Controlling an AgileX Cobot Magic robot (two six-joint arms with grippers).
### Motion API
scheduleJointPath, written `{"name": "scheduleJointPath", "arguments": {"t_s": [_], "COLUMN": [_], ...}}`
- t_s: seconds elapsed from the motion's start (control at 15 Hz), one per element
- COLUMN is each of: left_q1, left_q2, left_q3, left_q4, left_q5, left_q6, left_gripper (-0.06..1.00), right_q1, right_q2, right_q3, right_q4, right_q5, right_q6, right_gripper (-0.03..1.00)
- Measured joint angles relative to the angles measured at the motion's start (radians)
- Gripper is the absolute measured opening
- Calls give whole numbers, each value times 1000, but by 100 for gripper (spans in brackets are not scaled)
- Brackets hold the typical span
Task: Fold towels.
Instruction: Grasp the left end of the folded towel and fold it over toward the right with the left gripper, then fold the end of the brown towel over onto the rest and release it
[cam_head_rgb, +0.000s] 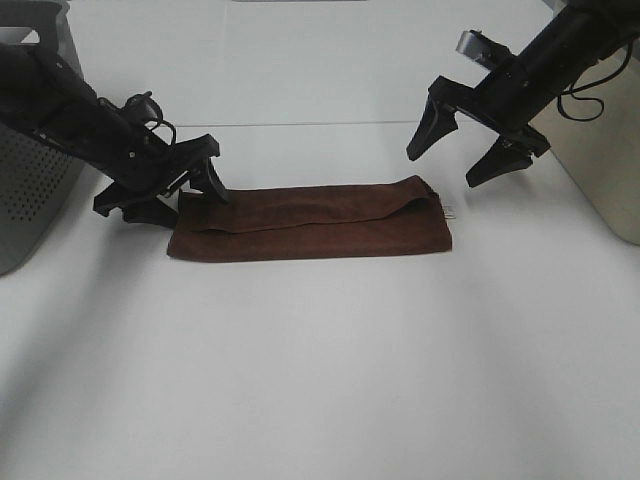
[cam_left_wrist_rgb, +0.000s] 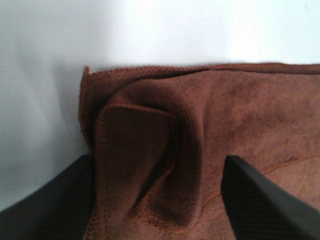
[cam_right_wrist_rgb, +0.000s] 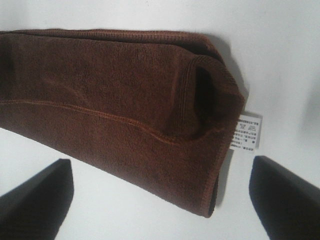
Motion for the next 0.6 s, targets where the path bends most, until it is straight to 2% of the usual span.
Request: {"name": "scheduleJointPath", "arguments": {"t_s": [0.07, 0.13, 0.2, 0.27, 0.4, 0.6], "left_q1": [-1, -1, -1, -1, -1, -1], "left_q2": [4, 8, 13, 13, -4, -63], "left_q3": [0, 0, 0, -6, -29, -135], "left_q4": [3, 10, 30, 54, 129, 387], "left_q5": [1, 1, 2, 5, 31, 163], "left_q6": [0, 0, 0, -1, -38, -223], "left_gripper": [60, 33, 12, 4, 3, 3], "right_q1": [0, 0, 0, 0, 0, 0], "right_q2": [0, 0, 0, 0, 0, 0], "right_q3": [0, 0, 0, 0, 0, 0], "right_q4": [0, 0, 0, 0, 0, 0], "right_q5": [-1, -3, -3, -3, -3, -3], "right_q6": [0, 0, 0, 0, 0, 0], "right_gripper": [89, 89, 89, 89, 89, 89]}}
